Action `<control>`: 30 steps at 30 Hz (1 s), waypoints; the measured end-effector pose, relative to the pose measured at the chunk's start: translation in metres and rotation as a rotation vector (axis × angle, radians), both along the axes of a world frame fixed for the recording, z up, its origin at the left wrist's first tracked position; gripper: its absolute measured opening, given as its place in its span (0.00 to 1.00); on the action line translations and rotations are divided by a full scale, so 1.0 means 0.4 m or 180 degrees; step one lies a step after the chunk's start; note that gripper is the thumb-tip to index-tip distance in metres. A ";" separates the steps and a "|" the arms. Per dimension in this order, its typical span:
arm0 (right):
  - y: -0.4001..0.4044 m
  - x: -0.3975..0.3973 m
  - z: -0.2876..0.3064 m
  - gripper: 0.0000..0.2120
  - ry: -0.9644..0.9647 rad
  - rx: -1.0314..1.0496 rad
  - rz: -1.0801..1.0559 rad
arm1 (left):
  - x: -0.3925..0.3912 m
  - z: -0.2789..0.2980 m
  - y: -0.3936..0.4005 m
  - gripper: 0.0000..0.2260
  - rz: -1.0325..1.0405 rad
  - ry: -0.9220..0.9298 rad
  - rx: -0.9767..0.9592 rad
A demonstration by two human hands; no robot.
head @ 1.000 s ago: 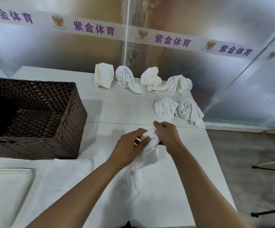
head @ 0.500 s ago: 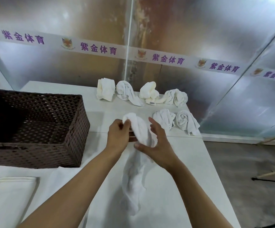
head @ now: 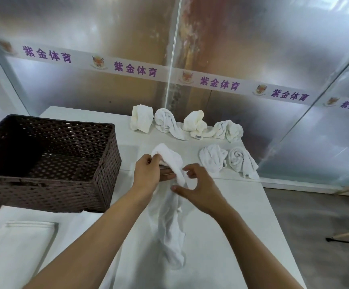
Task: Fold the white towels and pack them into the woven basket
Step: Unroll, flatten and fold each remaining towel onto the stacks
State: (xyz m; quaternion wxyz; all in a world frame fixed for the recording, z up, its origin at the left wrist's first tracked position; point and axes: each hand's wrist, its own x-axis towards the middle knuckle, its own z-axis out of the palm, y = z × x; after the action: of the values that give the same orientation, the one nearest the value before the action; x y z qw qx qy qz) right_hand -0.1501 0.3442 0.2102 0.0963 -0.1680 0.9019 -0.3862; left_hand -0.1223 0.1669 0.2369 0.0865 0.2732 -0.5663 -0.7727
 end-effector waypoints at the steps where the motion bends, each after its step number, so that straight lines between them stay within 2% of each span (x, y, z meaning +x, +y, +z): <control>1: -0.009 0.003 -0.022 0.20 0.0128 0.0188 0.0009 | 0.004 0.001 -0.002 0.11 -0.0042 0.0001 -0.0035; 2: -0.016 0.005 -0.041 0.14 0.0285 0.0171 -0.0070 | 0.004 -0.004 -0.007 0.13 -0.0067 0.0015 -0.0082; 4: -0.018 0.005 -0.056 0.04 0.0481 -0.0270 -0.0261 | 0.003 -0.009 -0.024 0.15 -0.0006 -0.0005 -0.0174; 7: 0.010 -0.021 -0.018 0.05 0.0361 -0.1100 -0.0688 | 0.011 0.023 -0.040 0.09 0.0159 0.0095 -0.0183; 9: 0.030 -0.050 0.027 0.05 0.0180 -0.1556 -0.1111 | 0.014 0.016 -0.047 0.09 0.0246 0.0087 -0.0409; 11: 0.037 -0.072 0.074 0.11 0.0041 -0.1931 -0.1314 | 0.019 -0.001 -0.044 0.11 0.0205 -0.0052 -0.0880; 13: 0.029 -0.083 0.125 0.07 0.0196 -0.2081 -0.1217 | 0.018 -0.015 -0.038 0.07 0.0082 -0.0221 -0.1567; 14: 0.021 -0.085 0.151 0.06 0.0361 -0.2021 -0.1102 | 0.017 -0.012 -0.036 0.08 0.0017 -0.0185 -0.1841; 15: 0.014 -0.088 0.171 0.07 0.0524 -0.1918 -0.0961 | 0.016 0.000 -0.032 0.14 -0.0148 -0.0007 -0.2041; 17: -0.004 -0.088 0.209 0.10 0.0732 -0.1719 -0.0583 | 0.004 0.036 -0.025 0.26 -0.0771 0.0612 -0.2298; 18: -0.013 -0.086 0.224 0.10 0.0769 -0.1618 -0.0387 | -0.002 0.064 -0.016 0.29 -0.1099 0.0871 -0.2429; 20: -0.024 -0.079 0.247 0.07 0.0699 -0.1504 -0.0021 | -0.021 0.107 -0.002 0.26 -0.1500 0.1208 -0.2508; 23: -0.012 -0.077 0.271 0.06 0.0354 -0.1678 0.0250 | -0.050 0.149 0.005 0.05 -0.1625 0.1349 -0.2458; 24: -0.001 -0.082 0.277 0.06 0.0225 -0.1729 0.0281 | -0.055 0.155 0.005 0.03 -0.1630 0.1373 -0.2510; 27: 0.045 -0.101 0.281 0.11 -0.0364 -0.1375 0.0510 | -0.062 0.163 0.010 0.09 -0.1576 0.1405 -0.2485; 30: 0.084 -0.117 0.250 0.18 -0.0894 -0.0232 0.0633 | -0.073 0.172 0.008 0.07 -0.1256 0.1454 -0.2312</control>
State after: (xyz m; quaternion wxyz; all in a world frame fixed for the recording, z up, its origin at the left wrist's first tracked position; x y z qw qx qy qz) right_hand -0.1970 0.3778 0.3102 0.2528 -0.2041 0.8439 -0.4269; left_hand -0.1514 0.1702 0.3057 0.1504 -0.0646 -0.8075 -0.5666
